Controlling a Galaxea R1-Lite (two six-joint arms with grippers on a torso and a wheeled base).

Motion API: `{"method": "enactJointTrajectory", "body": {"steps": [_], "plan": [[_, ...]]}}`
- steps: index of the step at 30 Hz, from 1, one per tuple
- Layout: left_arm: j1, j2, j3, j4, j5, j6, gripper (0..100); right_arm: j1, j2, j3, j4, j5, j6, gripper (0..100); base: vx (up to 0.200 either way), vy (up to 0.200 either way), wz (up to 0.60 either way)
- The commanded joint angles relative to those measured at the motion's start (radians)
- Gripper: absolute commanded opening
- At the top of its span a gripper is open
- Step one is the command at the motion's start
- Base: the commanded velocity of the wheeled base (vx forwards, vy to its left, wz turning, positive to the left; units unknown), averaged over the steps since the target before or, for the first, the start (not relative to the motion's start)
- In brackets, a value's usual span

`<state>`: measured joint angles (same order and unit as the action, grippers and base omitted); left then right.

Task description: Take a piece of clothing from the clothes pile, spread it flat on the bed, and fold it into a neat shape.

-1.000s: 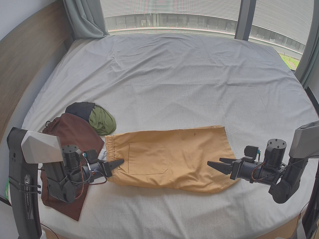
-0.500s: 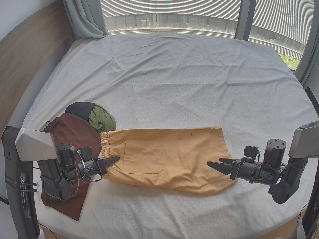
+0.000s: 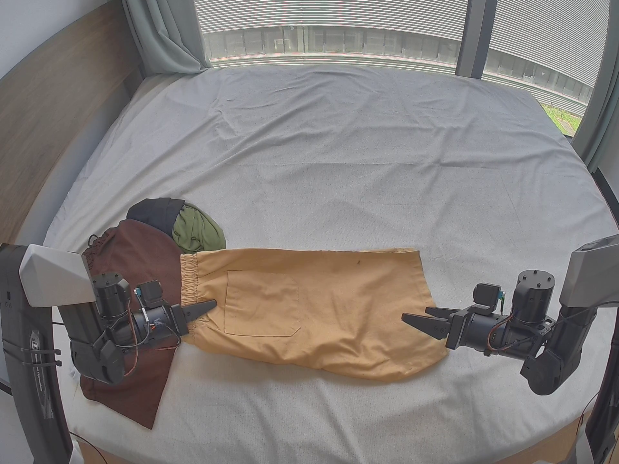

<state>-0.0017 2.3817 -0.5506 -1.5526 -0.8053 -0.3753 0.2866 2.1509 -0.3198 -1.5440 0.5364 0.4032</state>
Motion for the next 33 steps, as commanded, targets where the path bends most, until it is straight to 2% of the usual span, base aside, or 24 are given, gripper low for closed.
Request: {"method": "enactJointTrajectory", "body": {"steps": [1,6,12,22,27,28,33], "plan": [[0.022,-0.03,0.011,-0.001,-0.008,-0.001,0,0.0,0.004,0.001,-0.001,0.001,0.0,100,0.0,0.0,0.0],[0.048,-0.062,0.041,-0.001,-0.051,-0.001,0,0.002,0.004,0.001,-0.001,0.001,0.0,100,0.0,0.0,0.0],[0.1,-0.095,0.086,0.0,-0.169,0.001,0,0.002,0.006,0.002,-0.001,0.001,0.0,100,0.0,0.0,0.0],[0.134,-0.098,0.084,0.0,-0.175,0.001,0,0.002,0.006,0.002,-0.001,0.001,-0.001,100,0.0,0.0,0.0],[0.167,-0.095,0.083,0.0,-0.229,0.01,0,0.003,0.007,0.002,-0.001,0.001,-0.001,100,0.0,0.0,0.0],[0.184,-0.093,0.083,0.0,-0.259,0.015,0,0.003,0.012,0.002,-0.001,0.001,-0.001,100,0.0,0.0,0.0],[0.177,-0.081,0.081,0.0,-0.279,0.023,0,0.003,0.012,0.002,-0.001,0.001,-0.001,100,0.0,0.0,0.0]]}}
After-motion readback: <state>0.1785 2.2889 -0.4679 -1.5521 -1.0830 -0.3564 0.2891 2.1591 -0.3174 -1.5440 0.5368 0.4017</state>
